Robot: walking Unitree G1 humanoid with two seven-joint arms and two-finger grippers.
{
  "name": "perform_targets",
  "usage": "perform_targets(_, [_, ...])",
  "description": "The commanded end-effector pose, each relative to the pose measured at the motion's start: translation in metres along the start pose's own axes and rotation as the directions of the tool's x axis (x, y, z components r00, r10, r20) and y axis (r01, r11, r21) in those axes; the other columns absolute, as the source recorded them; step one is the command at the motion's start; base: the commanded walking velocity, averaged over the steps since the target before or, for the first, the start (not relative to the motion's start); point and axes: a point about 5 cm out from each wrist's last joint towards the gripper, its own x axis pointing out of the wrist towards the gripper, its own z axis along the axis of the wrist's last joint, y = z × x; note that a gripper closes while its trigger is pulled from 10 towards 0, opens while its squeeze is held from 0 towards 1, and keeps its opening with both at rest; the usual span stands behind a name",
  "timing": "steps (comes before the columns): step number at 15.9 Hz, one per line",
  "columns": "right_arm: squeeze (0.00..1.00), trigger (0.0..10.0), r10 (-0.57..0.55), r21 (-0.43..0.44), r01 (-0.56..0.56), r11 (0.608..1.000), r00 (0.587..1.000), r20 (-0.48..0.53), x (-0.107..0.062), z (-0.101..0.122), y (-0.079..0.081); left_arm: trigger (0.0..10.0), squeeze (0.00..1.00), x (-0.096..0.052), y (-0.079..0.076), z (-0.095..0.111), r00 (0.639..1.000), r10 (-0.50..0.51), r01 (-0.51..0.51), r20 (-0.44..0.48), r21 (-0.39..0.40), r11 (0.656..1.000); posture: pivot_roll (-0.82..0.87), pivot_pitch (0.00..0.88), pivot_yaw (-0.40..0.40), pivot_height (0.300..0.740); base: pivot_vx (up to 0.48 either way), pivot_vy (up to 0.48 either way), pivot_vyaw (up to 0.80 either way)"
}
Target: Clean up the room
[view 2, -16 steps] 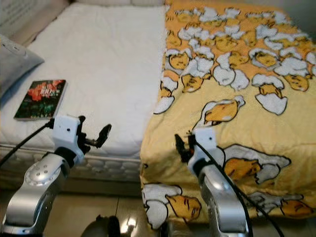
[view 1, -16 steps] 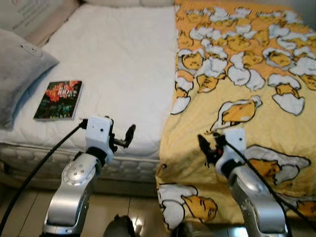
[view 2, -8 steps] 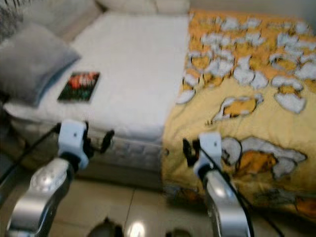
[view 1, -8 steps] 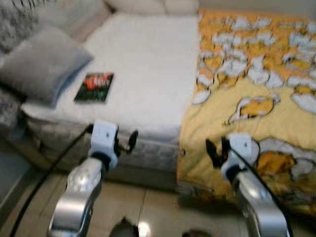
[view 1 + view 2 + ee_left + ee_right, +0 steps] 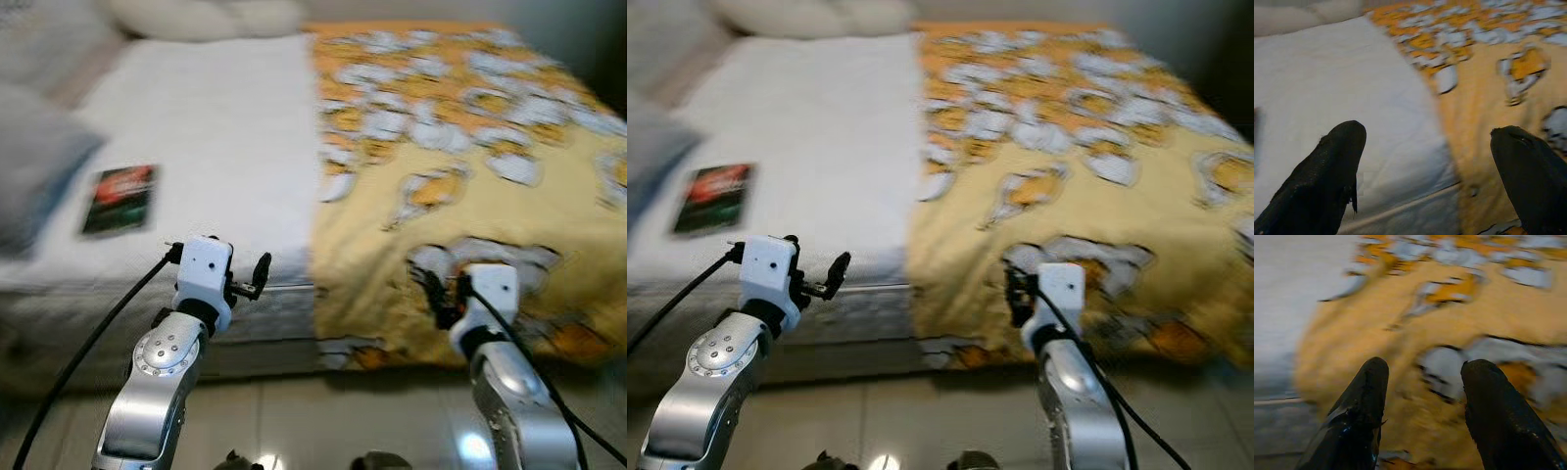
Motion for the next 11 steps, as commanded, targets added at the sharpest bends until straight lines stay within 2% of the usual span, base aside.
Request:
perform_targets(1, [0.0, 10.0, -0.027, 0.016, 0.027, 1.0, 0.999, 0.02, -0.0008, 0.0012, -0.004, 10.0, 0.0, 0.0006, -0.0012, 0.0068, 0.999, -0.012, 0.011, 0.035, 0.016, 1.0, -0.13, 0.069, 0.005, 0.74, 0.0, 0.0, -0.77])
perform_targets(6, [0.0, 10.0, -0.057, 0.012, 0.057, 0.998, 0.997, 0.06, -0.0086, 0.0006, -0.0123, 10.0, 0.0, 0.0034, -0.0038, 0.0143, 0.993, -0.049, 0.045, 0.107, 0.037, 0.998, -0.14, 0.052, 0.012, 0.74, 0.0, 0.0, -0.77])
perform_targets(11, [0.0, 10.0, -0.057, 0.014, 0.056, 0.998, 0.996, 0.067, -0.0091, -0.0017, -0.0127, 10.0, 0.0, 0.0039, -0.0042, 0.0142, 0.991, -0.067, 0.06, 0.116, 0.061, 0.996, -0.14, 0.041, 0.007, 0.74, 0.286, 0.0, -0.77])
